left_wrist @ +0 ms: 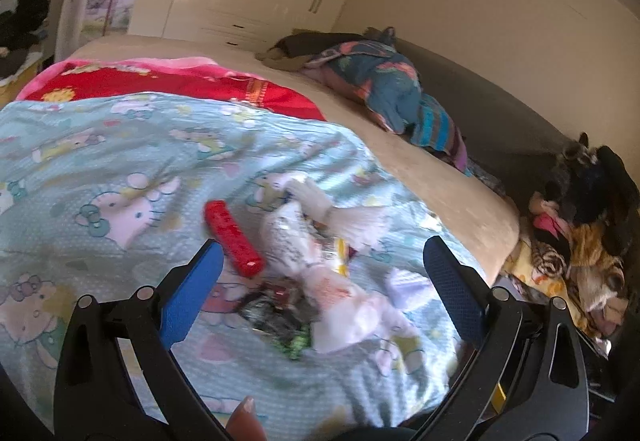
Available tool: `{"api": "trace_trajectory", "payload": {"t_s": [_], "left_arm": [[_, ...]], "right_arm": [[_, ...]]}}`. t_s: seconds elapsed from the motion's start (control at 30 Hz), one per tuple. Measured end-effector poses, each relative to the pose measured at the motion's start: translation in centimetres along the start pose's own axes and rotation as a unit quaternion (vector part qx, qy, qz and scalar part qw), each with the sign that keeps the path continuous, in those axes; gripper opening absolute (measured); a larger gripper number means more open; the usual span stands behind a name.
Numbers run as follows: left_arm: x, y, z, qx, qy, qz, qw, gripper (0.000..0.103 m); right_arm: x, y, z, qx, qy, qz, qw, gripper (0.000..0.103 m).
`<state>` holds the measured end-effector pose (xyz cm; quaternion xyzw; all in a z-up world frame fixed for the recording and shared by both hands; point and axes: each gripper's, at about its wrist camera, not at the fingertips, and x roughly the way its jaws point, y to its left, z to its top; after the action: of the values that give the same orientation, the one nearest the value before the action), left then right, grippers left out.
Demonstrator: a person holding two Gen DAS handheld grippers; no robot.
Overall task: Collect trash
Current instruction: 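Move both grippers back over the trash on the quilt, then grasp the red tube with the left gripper while the right grasps the white plastic bag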
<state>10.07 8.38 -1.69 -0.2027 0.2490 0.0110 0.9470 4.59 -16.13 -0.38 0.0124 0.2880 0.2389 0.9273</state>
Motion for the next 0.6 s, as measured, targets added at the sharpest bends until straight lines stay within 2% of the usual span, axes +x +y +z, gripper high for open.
{"api": "trace_trajectory", "payload": {"t_s": [0.3,0.6], "left_arm": [[0.3,4.3,0.8,-0.040,-0.001,0.032,0.9987,0.092],[1.1,7.5,0.3,-0.074,0.019,0.049,0.9959,0.092]], "right_arm": [[4.0,4.4,0.9,-0.048,0.028,0.032,0.998,0.082],[7.4,6.4,1.2,-0.078,0.054,0.035,0.995,0.082]]}}
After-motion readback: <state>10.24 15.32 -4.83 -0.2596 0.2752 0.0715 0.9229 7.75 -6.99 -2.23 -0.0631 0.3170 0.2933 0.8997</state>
